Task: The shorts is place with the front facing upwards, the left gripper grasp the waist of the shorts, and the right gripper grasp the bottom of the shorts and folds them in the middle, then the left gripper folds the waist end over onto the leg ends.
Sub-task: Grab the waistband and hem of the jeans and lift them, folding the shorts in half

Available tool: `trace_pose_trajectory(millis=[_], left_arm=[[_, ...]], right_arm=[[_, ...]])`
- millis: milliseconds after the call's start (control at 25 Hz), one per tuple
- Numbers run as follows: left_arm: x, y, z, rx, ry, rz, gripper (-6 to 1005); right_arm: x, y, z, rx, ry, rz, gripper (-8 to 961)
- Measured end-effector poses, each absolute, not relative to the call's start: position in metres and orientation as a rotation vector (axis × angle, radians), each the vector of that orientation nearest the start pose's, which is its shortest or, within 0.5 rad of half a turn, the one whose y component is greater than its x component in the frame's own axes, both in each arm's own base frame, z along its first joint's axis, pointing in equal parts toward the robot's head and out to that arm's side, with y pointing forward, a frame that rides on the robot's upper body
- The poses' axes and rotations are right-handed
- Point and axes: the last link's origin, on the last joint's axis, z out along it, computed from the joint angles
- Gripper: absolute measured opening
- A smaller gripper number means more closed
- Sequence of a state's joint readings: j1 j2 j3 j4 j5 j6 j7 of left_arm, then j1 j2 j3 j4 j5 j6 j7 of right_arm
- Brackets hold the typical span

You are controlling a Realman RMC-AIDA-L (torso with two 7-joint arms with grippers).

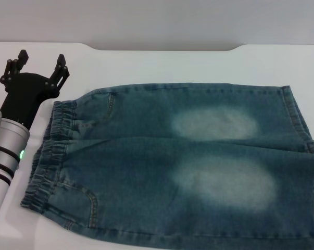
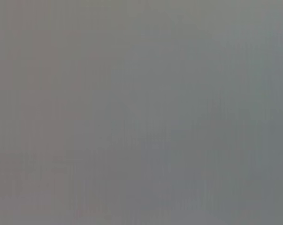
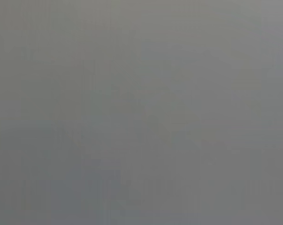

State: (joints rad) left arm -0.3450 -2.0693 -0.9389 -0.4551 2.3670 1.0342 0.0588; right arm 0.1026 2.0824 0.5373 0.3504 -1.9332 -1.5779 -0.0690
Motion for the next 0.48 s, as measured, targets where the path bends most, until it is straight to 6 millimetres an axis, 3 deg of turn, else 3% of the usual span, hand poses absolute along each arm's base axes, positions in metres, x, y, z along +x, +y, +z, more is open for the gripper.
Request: trace_pose_trajectory(millis=[480], left_arm=[[-0.2872,0.3350,-0.0347,-1.649,-0.492,-0.711,833]], right_arm=[[0.3338,0.2174,-0.0085,-1.323,0.474,0.783,622]])
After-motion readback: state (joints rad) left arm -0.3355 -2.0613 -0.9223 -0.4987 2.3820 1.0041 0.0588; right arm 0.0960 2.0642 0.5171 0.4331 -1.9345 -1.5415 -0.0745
